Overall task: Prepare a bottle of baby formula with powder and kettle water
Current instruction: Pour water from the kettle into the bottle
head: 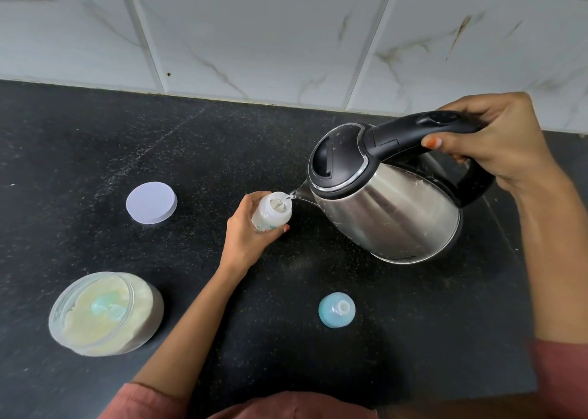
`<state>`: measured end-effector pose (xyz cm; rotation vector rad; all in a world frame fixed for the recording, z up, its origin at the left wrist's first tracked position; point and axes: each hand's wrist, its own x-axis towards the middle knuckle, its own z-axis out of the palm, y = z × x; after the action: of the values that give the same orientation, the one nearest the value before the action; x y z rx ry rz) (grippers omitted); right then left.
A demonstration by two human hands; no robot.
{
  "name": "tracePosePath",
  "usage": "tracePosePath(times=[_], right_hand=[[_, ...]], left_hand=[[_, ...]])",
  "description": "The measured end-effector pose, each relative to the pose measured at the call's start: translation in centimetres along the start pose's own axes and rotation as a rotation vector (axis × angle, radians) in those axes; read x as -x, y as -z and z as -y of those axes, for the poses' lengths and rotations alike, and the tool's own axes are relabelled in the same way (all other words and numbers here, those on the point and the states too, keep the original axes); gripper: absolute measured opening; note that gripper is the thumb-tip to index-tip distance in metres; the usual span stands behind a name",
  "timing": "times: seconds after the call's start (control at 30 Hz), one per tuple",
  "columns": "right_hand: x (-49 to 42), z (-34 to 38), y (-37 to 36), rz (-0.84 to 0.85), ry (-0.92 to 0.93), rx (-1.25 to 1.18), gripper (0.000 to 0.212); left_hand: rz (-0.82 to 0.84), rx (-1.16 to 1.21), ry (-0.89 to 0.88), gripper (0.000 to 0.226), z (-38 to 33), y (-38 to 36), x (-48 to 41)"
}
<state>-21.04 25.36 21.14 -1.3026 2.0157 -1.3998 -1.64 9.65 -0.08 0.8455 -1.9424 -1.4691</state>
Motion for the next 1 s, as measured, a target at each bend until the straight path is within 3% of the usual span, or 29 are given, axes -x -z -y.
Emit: tracePosePath(times=[0.63, 0.8, 1.0], right_hand=[[0.05, 0.01, 0.38, -0.037, 0.044, 0.032, 0.021], [0.16, 0.35, 0.30, -0.013, 0.037, 0.009, 0.030], [0.19, 0.46, 0.20, -0.013, 0.042, 0.017, 0.026]], left_hand=[[0.000, 0.004, 0.008, 0.058, -0.04, -0.10, 0.03], [0.003, 0.003, 0.014, 0.059, -0.09, -0.12, 0.01], [0.006, 0.006, 0.010, 0.058, -0.28, -0.20, 0.11]])
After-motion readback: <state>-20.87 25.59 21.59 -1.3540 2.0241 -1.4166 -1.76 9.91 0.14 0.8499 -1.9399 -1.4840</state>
